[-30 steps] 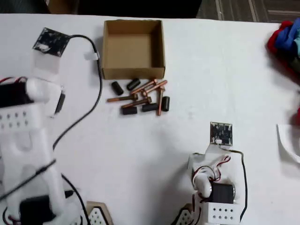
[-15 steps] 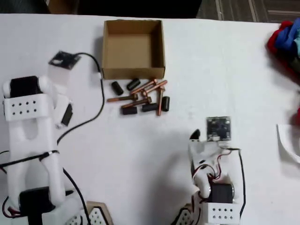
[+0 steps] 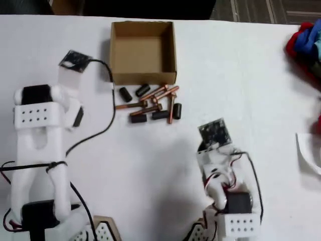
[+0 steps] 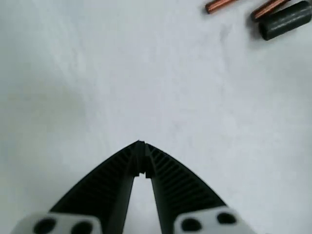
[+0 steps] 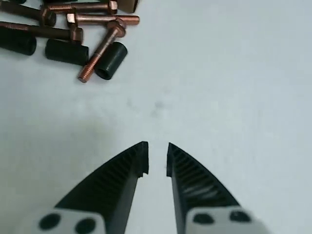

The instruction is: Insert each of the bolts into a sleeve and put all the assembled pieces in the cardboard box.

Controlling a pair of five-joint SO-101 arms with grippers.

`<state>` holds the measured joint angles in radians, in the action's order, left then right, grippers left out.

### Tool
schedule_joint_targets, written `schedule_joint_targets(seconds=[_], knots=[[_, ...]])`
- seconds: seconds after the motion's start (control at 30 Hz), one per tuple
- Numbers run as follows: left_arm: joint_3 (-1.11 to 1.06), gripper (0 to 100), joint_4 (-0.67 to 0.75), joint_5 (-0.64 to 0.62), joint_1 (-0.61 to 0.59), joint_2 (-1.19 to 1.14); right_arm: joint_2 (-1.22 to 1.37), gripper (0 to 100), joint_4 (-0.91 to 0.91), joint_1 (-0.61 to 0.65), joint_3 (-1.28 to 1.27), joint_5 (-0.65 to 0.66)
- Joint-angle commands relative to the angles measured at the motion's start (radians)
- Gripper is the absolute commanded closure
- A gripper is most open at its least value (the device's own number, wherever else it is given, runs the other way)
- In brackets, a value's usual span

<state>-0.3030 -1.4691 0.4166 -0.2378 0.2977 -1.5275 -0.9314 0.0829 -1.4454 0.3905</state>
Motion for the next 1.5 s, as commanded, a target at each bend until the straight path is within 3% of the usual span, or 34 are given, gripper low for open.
schedule_joint_targets(seconds=[0.0,0.23,0.43,0.7,0.87,1.0,1.33,1.47], knots=[[-0.002,98,0.026,-0.006,0.071,-0.002,0.375,93.6,-0.028,-0.019,0.272,0.012],[-0.016,98,0.031,-0.006,0.103,0.000,1.196,93.3,-0.367,0.097,0.890,-0.100],[-0.119,98,0.074,-0.005,0.103,0.000,1.595,93.3,-0.506,0.216,1.140,-0.129],[-0.199,97,0.215,-0.115,-0.049,0.000,1.641,88.5,-0.499,0.269,1.321,-0.130],[-0.197,87,0.215,-0.124,-0.129,0.000,1.650,78.6,-0.441,0.262,1.405,-0.130],[-0.199,80,0.207,-0.126,-0.143,0.000,1.652,80.3,-0.311,0.260,1.409,-0.137],[-0.239,80,0.242,-0.124,-0.138,0.000,1.873,81.4,-0.150,0.257,1.419,-0.140],[-0.269,80,0.301,-0.124,-0.138,0.000,1.937,81.4,-0.147,0.254,1.476,-0.236]])
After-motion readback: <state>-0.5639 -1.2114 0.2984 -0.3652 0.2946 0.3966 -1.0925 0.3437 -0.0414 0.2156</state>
